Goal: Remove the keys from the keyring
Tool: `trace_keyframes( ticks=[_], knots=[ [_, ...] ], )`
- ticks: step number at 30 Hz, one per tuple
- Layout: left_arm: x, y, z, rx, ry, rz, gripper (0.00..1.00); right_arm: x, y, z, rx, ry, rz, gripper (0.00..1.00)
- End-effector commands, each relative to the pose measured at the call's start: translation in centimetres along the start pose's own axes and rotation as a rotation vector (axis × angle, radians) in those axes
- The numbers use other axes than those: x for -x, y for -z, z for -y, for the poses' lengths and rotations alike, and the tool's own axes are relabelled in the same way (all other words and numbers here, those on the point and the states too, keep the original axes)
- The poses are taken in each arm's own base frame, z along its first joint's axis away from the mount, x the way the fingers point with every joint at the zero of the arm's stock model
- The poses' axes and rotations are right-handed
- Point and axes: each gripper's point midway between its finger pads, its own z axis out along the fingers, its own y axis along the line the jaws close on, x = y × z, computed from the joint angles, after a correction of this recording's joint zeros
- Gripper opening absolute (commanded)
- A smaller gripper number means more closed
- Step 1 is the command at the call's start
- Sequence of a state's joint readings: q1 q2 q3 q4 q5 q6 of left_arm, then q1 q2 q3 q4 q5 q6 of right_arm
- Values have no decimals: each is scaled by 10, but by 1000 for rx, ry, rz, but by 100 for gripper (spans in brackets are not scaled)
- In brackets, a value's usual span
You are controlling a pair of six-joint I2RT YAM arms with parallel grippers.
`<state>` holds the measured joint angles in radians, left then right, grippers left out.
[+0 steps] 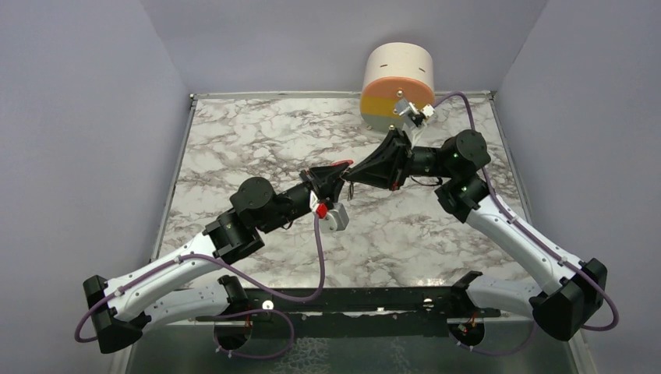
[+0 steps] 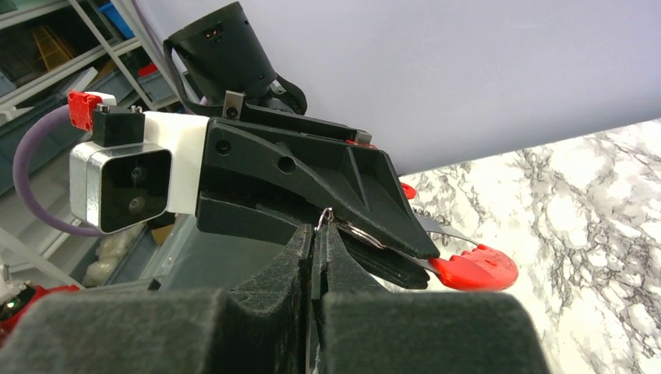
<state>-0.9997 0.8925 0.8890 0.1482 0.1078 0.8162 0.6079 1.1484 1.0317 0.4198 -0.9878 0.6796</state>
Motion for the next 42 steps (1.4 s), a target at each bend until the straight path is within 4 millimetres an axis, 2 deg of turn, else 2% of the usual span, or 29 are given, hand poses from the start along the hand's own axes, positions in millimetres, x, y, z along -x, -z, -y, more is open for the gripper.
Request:
trace_keyframes(
  ticks=[1,4,7,8,10,14,16,20,23,26,28,30,32,35,37,40,42],
  knots=[
    [0,3,-15,59,9,-24,16,18,2,-17,19,64,64,2],
    [-1,4,-16,68,16,-30,25,21,2,-18,11,75,76,2],
    [-2,8,-22,96,20,-44,53,24,3,-16,-10,89,88,2],
    [-3,10,-26,115,21,-53,60,25,3,-15,-20,93,92,2],
    [-5,14,-35,156,20,-78,66,28,4,-15,-37,106,98,2],
    [-9,21,-46,203,19,-119,67,34,6,-10,-89,113,112,2],
    [-7,24,-49,216,31,-115,62,36,6,-3,-131,98,114,2],
    [-2,27,-54,244,73,-94,41,38,9,15,-235,83,112,2],
    [9,27,-45,197,115,-37,28,40,13,32,-336,77,113,2],
    [10,29,-42,188,146,-27,27,40,21,47,-434,81,118,2],
    [-2,30,-48,233,148,-90,27,39,27,55,-487,95,127,2],
    [-20,28,-52,270,140,-184,30,39,32,59,-525,110,134,2],
    [-33,22,-50,270,136,-248,42,37,36,63,-553,118,133,2],
    [-38,12,-39,230,131,-248,62,38,40,65,-577,134,140,2],
    [-37,14,-41,251,137,-236,73,38,43,66,-598,138,140,2],
    [-37,23,-49,318,152,-228,75,40,49,67,-629,143,147,2],
    [-29,26,-48,312,183,-180,72,42,52,68,-647,146,159,2]
  ],
)
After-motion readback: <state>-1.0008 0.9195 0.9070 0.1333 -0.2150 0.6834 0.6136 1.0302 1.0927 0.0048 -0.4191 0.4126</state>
